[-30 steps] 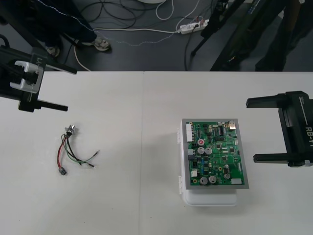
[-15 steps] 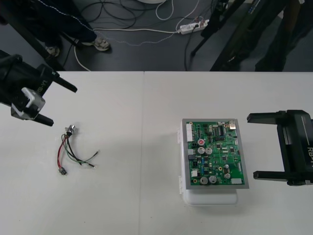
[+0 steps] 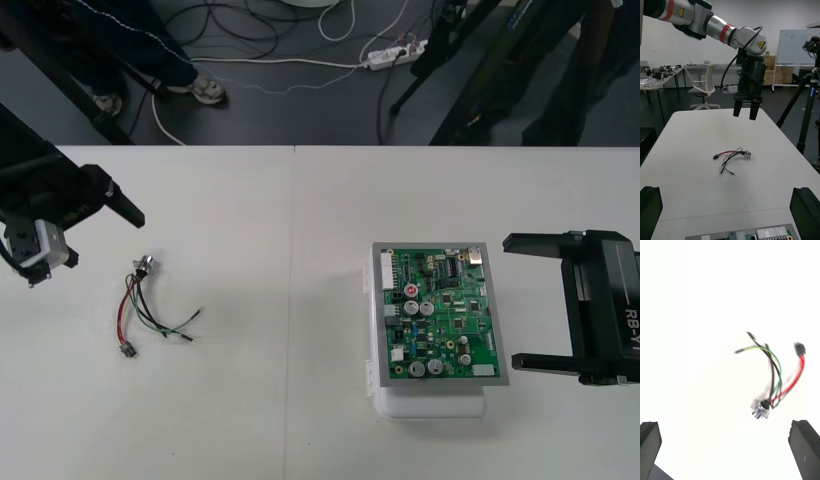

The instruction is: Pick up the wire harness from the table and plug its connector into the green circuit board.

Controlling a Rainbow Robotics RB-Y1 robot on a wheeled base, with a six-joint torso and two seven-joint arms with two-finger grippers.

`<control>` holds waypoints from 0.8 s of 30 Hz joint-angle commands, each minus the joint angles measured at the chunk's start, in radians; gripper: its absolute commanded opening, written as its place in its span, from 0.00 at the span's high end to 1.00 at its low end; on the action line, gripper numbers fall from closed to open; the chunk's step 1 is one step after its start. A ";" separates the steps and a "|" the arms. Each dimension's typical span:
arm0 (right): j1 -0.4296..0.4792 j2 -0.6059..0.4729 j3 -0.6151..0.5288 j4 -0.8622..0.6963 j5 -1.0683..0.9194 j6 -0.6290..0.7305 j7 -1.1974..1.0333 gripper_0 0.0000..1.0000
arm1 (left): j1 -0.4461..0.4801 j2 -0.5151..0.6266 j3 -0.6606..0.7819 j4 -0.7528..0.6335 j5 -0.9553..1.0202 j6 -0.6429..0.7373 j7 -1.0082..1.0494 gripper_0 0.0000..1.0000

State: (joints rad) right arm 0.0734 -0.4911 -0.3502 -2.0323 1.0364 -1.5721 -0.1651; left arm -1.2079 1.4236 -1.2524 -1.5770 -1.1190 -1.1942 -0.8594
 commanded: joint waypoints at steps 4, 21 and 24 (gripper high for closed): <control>-0.012 0.008 0.037 -0.008 -0.015 0.001 0.068 0.00 | -0.271 -0.055 -0.321 0.051 -0.024 0.140 -0.282 0.00; -0.119 -0.015 0.079 0.129 -0.021 0.001 0.050 0.00 | -0.299 -0.267 -0.501 0.272 -0.005 0.271 -0.564 0.00; -0.136 -0.015 0.079 0.129 -0.032 0.001 0.013 0.00 | -0.299 -0.287 -0.524 0.299 -0.012 0.291 -0.606 0.00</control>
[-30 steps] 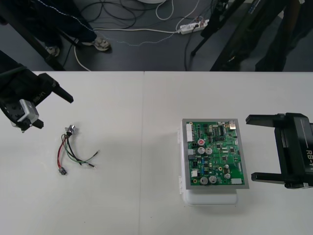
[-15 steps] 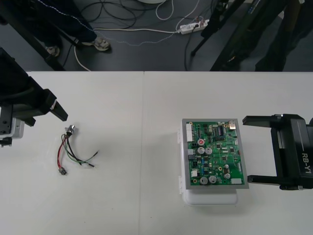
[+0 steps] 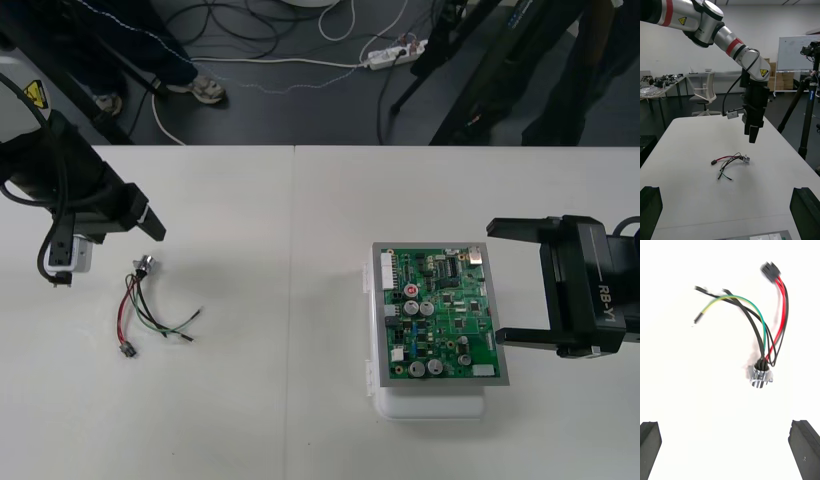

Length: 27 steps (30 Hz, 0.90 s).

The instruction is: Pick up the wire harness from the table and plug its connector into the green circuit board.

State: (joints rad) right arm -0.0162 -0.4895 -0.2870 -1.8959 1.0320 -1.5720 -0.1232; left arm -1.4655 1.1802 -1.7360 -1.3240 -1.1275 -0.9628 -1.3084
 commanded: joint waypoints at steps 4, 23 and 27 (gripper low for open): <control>-0.057 -0.017 0.016 -0.009 -0.052 0.001 -0.087 0.00 | -0.041 -0.059 -0.080 0.055 -0.006 0.101 -0.181 0.00; -0.056 -0.021 0.017 -0.008 -0.058 0.001 -0.130 0.00 | 0.082 -0.096 -0.089 0.170 0.063 0.220 -0.206 0.00; -0.054 -0.021 0.017 -0.008 -0.058 0.001 -0.127 0.00 | 0.128 -0.119 -0.059 0.230 0.087 0.220 -0.224 0.00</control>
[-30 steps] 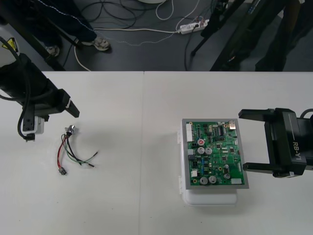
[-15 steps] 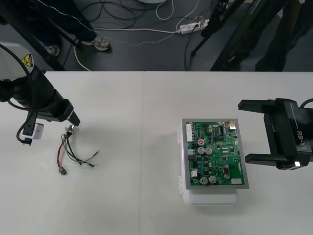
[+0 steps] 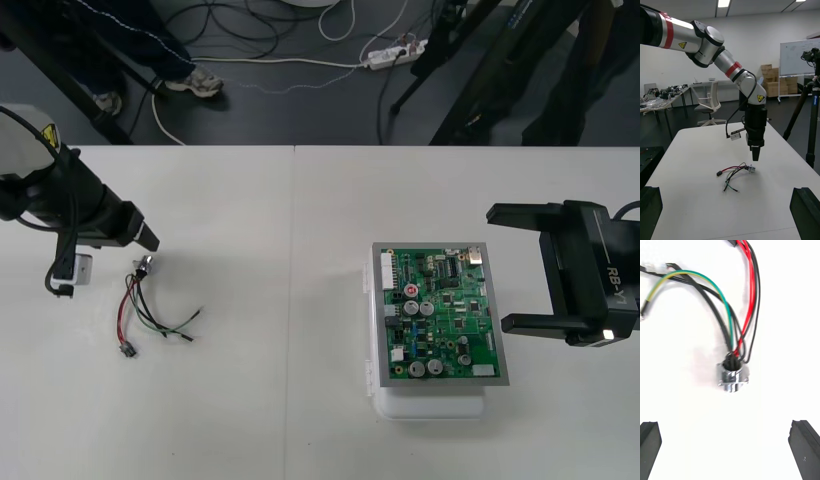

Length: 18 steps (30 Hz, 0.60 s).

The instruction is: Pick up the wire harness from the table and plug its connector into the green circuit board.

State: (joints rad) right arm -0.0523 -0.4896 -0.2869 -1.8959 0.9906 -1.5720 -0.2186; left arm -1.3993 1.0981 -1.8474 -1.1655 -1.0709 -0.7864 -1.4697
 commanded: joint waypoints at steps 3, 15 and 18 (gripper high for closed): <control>-0.018 -0.021 0.017 -0.009 -0.016 0.001 -0.031 0.00 | 0.080 -0.055 0.062 0.110 0.045 0.044 -0.103 0.00; -0.018 -0.021 0.017 -0.008 -0.016 0.001 -0.034 0.00 | 0.149 -0.133 0.076 0.231 0.123 0.047 -0.163 0.00; -0.018 -0.021 0.017 -0.009 -0.015 0.001 -0.034 0.00 | 0.154 -0.144 0.076 0.239 0.132 0.049 -0.172 0.00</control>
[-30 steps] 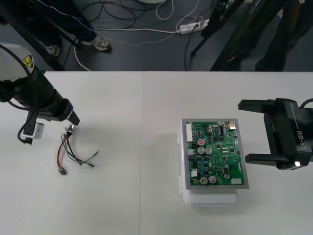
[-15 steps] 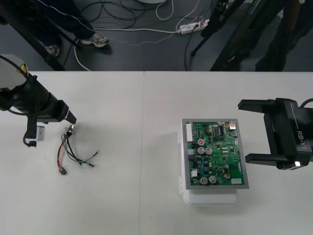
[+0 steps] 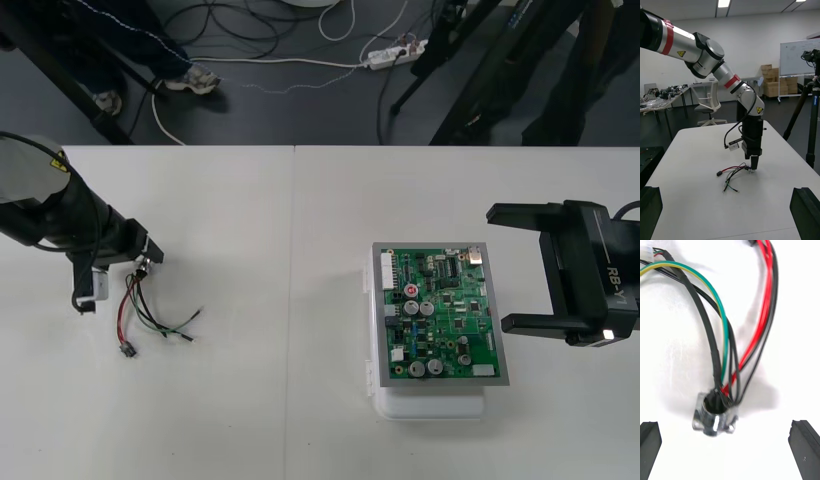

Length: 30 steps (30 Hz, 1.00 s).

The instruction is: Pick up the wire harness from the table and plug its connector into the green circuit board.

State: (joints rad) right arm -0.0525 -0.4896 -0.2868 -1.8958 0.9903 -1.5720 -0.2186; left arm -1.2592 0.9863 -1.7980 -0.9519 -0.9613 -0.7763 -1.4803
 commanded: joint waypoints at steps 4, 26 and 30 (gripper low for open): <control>-0.018 -0.024 0.017 -0.009 -0.010 0.001 -0.034 0.00 | 0.020 -0.049 0.026 0.035 0.024 0.065 -0.172 0.00; -0.018 -0.024 0.017 -0.009 -0.010 0.001 -0.034 0.00 | 0.038 -0.084 0.025 0.071 -0.019 0.069 -0.196 0.00; -0.018 -0.024 0.017 -0.009 -0.010 0.001 -0.034 0.00 | 0.038 -0.084 0.025 0.071 -0.025 0.069 -0.196 0.00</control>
State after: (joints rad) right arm -0.0525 -0.4897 -0.2867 -1.8958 0.9903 -1.5720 -0.2186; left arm -1.2266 0.9179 -1.7980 -0.8931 -0.9734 -0.7399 -1.5572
